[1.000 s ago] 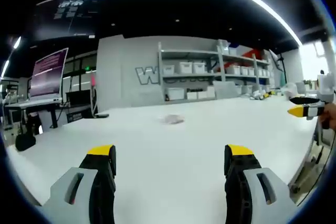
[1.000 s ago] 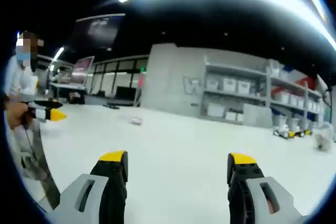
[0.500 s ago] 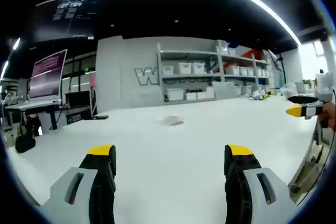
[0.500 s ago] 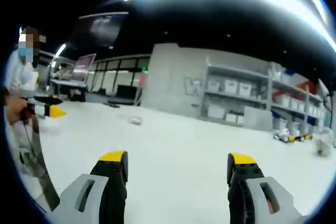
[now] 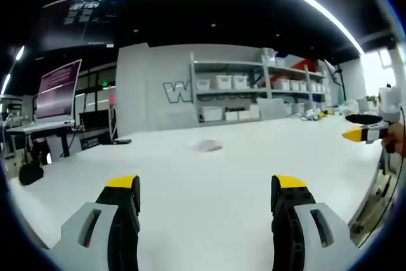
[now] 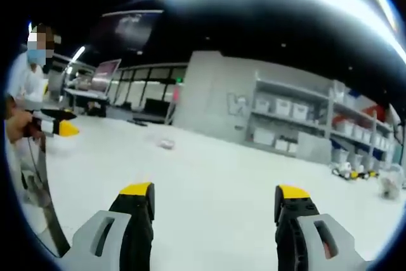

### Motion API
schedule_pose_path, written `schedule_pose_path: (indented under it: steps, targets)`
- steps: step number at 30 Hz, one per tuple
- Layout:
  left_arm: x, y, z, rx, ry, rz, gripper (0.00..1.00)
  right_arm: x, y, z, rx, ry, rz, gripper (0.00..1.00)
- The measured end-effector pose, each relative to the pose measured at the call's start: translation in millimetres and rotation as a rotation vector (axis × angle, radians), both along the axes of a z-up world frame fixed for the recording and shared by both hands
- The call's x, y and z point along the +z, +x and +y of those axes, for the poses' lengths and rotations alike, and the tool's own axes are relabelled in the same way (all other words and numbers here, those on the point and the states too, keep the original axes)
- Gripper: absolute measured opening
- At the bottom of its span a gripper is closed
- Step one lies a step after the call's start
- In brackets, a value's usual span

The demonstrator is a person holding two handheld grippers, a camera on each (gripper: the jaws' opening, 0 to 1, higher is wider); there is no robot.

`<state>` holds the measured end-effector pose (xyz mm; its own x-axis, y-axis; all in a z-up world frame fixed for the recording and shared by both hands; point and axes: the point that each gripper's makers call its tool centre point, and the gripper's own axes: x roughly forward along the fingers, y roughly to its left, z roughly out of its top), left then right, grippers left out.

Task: Open the resealable bag by pulling the two sides of the seal apart until the entire bag opening is separated and visibly accessible.

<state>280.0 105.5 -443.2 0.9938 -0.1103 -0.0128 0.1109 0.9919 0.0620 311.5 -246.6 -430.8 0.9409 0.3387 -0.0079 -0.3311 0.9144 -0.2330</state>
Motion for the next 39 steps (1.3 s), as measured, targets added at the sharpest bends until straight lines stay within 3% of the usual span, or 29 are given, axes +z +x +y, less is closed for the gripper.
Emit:
schedule_pose_path:
  steps: [15, 28, 39]
  targets:
    - [-1.3, -1.1, 1.5, 0.004, -0.001, 0.003, 0.84, 0.4, 8.2, 7.3, 0.017, -0.069, -0.006, 0.78]
    - [-2.2, -1.7, 2.0, 0.005, -0.001, 0.006, 0.84, 1.9, 14.2, 15.2, 0.007, -0.222, -0.047, 0.77]
    - [-3.0, -2.0, 2.2, 0.004, 0.000, 0.007, 0.84, 10.0, 20.0, 17.1, -0.001, -0.260, -0.083, 0.77]
